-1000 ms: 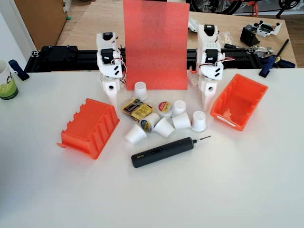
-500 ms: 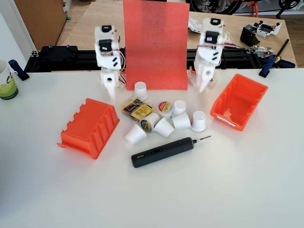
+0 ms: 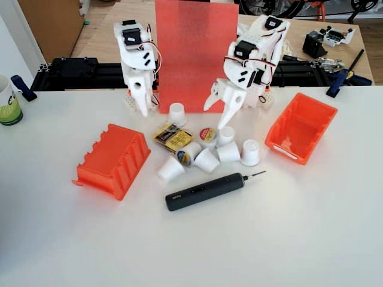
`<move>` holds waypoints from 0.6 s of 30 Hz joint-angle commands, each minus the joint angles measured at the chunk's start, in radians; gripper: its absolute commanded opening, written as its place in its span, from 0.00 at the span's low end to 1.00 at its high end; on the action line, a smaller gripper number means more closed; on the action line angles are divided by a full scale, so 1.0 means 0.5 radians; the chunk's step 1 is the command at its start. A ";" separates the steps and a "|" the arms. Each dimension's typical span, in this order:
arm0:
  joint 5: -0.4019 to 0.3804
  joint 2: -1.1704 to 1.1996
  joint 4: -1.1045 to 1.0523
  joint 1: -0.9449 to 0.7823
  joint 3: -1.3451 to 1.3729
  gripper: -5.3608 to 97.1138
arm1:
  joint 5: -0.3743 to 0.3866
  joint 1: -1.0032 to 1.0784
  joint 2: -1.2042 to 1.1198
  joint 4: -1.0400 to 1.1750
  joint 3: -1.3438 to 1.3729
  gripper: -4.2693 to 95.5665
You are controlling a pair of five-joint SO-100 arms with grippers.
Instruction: Sort the coffee pods, blue into left, red into right
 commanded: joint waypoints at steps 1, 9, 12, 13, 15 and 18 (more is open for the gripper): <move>0.031 -0.015 -0.202 0.061 0.055 0.32 | -0.003 -0.018 -0.110 -0.135 -0.080 0.41; 0.015 0.003 -0.377 0.258 0.178 0.31 | -0.117 0.034 -0.267 -0.405 -0.156 0.42; -0.120 0.092 -0.362 0.506 0.160 0.30 | -0.319 0.153 -0.276 -0.690 -0.215 0.41; -0.184 0.092 -0.362 0.607 0.135 0.30 | -0.362 0.187 -0.319 -0.834 -0.206 0.41; -0.344 0.092 -0.414 0.825 0.114 0.30 | -0.445 0.255 -0.469 -1.154 -0.209 0.41; -0.543 0.071 -0.574 1.092 0.114 0.30 | -0.549 0.331 -0.828 -1.712 -0.279 0.41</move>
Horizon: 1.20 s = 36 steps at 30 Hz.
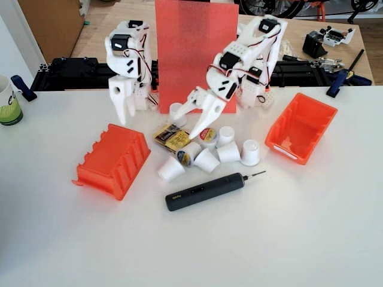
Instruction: Sort the coffee pods, blue into left, red into right
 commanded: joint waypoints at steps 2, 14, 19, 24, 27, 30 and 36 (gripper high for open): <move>-0.295 -0.021 -0.196 0.426 -0.074 0.30 | -0.095 0.104 -0.503 -0.561 -0.325 0.42; -0.543 -0.135 -0.969 0.844 0.390 0.29 | -0.141 0.288 -0.868 -0.285 -0.690 0.41; -0.598 -0.196 -1.022 0.899 0.393 0.29 | -0.052 0.267 -0.847 -0.064 -0.773 0.41; -0.598 -0.242 -1.052 0.881 0.405 0.29 | 0.009 0.341 -1.086 -0.356 -0.788 0.41; -0.598 -0.304 -1.135 0.859 0.408 0.29 | 0.025 0.411 -1.206 -0.457 -0.813 0.41; -0.598 -0.353 -1.190 0.828 0.414 0.28 | -0.034 0.457 -1.246 -0.463 -0.841 0.41; -0.341 -0.337 -1.175 0.491 0.512 0.24 | -0.153 0.522 -1.362 -0.408 -0.976 0.41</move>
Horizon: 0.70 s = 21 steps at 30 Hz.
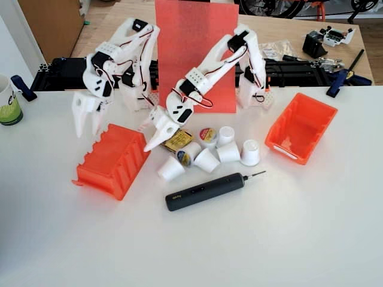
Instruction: Sort the coffee pods, blue into left, red into right
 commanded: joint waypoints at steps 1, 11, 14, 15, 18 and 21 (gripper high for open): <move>-0.153 0.006 -0.003 -0.273 0.006 0.23 | -0.064 0.037 -0.021 0.021 -0.169 0.41; 0.135 -0.006 0.528 -0.574 -0.396 0.21 | -0.227 0.092 -0.025 0.426 -0.442 0.40; 0.156 -0.006 0.660 -0.586 -0.528 0.21 | -0.279 0.092 -0.025 0.773 -0.672 0.40; 0.172 -0.006 0.687 -0.592 -0.558 0.21 | -0.313 0.092 -0.025 0.887 -0.761 0.40; 0.199 -0.012 0.773 -0.614 -0.657 0.20 | -0.368 0.092 -0.025 1.279 -1.049 0.40; 0.233 -0.028 0.847 -0.635 -0.752 0.20 | -0.420 0.092 -0.021 1.454 -1.230 0.40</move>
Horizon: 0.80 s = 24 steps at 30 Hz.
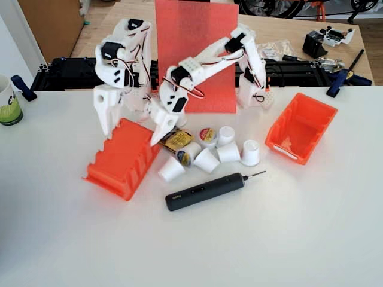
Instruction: Sort the coffee pods, blue into left, red into right
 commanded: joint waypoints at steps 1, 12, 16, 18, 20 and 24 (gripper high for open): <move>0.040 -0.009 0.064 -0.083 -0.172 0.20 | -0.043 0.074 0.040 0.175 -0.316 0.40; 0.120 -0.101 0.249 -0.153 -0.454 0.19 | -0.107 0.114 0.040 0.390 -0.528 0.39; 0.141 -0.123 0.249 -0.172 -0.469 0.19 | -0.141 0.123 0.040 0.494 -0.657 0.39; 0.141 -0.123 0.267 -0.175 -0.469 0.19 | -0.147 0.123 0.040 0.580 -0.758 0.39; 0.160 -0.123 0.291 -0.184 -0.469 0.19 | -0.156 0.123 0.040 0.669 -0.871 0.39; 0.239 -0.107 0.356 -0.255 -0.469 0.19 | -0.215 0.123 0.040 0.746 -1.074 0.38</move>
